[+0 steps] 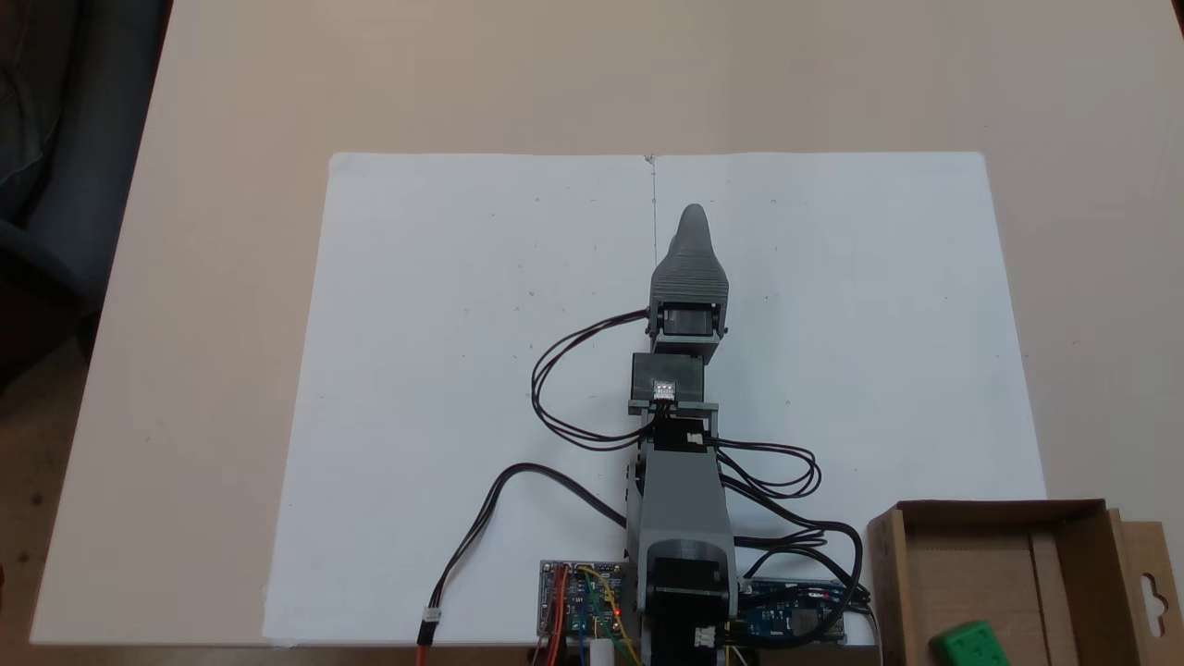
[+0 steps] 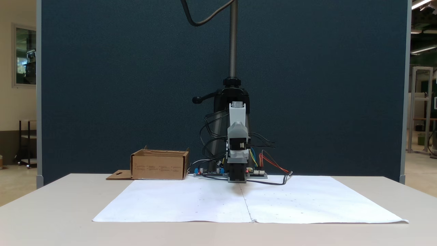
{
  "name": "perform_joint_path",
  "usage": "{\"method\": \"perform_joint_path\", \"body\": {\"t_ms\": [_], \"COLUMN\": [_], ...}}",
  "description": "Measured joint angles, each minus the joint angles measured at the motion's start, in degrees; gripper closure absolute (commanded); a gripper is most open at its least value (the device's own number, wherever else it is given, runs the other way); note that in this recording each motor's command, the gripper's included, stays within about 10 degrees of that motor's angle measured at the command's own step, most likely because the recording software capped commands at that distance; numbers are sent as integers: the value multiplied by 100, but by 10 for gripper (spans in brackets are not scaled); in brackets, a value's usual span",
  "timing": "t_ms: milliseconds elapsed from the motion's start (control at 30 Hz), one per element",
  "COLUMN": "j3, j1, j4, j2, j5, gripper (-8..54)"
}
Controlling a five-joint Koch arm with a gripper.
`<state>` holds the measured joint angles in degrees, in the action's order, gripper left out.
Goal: Grasp a green dice and put it in the bin.
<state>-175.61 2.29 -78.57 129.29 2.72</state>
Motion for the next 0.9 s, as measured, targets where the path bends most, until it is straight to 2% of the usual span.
{"method": "perform_joint_path", "body": {"t_ms": [333, 900], "j3": [9, 0], "j1": [44, 26], "j4": [-1450, -1521], "j2": [0, 0], "j5": [0, 0], "gripper": [7, 2]}}
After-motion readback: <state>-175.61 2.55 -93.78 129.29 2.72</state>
